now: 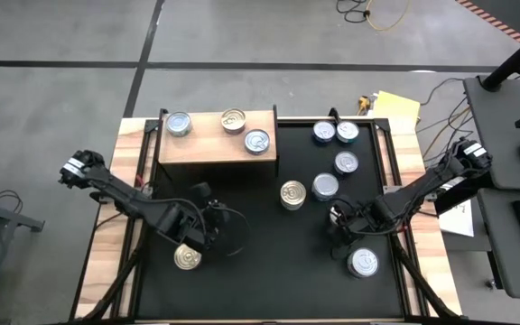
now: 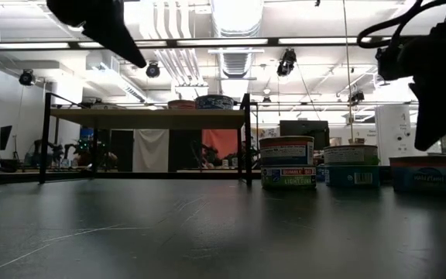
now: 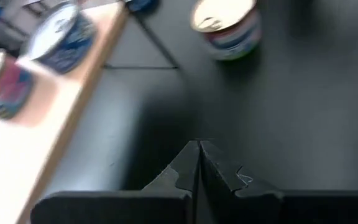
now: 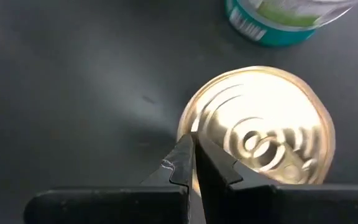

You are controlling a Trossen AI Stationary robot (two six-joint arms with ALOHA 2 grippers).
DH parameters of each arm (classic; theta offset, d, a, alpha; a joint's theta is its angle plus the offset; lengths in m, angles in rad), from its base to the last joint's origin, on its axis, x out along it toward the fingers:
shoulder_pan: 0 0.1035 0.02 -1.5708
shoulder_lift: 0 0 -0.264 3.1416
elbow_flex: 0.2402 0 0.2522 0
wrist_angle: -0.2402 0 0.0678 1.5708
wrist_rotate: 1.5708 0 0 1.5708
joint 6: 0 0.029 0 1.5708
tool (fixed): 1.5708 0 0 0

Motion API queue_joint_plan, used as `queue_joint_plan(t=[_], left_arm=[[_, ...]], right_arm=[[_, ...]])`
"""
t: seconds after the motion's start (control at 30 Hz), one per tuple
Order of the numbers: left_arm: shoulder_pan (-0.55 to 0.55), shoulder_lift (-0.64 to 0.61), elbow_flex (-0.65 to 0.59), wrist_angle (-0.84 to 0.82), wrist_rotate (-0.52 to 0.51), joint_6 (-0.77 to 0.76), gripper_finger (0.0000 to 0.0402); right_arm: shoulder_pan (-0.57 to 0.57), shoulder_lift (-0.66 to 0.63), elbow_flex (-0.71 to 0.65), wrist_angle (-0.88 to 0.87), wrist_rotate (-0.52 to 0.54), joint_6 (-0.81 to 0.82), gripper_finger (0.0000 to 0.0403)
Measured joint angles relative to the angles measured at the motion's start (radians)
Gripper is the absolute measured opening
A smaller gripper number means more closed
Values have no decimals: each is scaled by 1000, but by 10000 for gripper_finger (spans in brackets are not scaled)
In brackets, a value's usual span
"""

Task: Stack canned seafood by type on shelf
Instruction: Stack the blue/pink tuna can on top of the other blue/pink tuna can on the shelf

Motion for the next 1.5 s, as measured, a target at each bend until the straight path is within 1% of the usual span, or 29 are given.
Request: queue_joint_plan(t=[0.07,0.17,0.33,0.6,0.77,0.9,0.97,1.03,1.13,1.23,1.37,1.43,1.5], left_arm=[[-8,2,0,52,17,21,0],[-21,5,0,120,20,24,0],[-41,28,0,243,20,23,0],[-46,125,0,459,20,30,0],[-46,207,0,572,21,38,0],[-46,270,0,704,27,64,0],[-46,302,0,776,38,85,0],[-46,331,11,822,40,90,0],[-46,376,58,861,41,91,0],[-45,442,140,864,39,101,0],[-39,564,294,861,23,210,0],[-32,632,379,852,5,246,0],[-15,685,453,781,5,248,0]], right_arm=[[0,9,-2,-12,31,-16,9],[0,39,-7,-20,48,-26,9],[1,129,-3,21,71,-90,9],[3,235,54,152,35,-247,9],[22,247,82,284,16,-387,9],[38,249,92,399,-8,-507,9],[46,249,107,414,-8,-557,9],[55,241,122,392,-4,-590,9],[67,218,140,323,4,-609,9],[76,180,148,226,12,-608,9],[84,127,140,124,26,-571,9],[86,102,130,107,28,-547,9],[88,86,120,90,29,-528,9]])
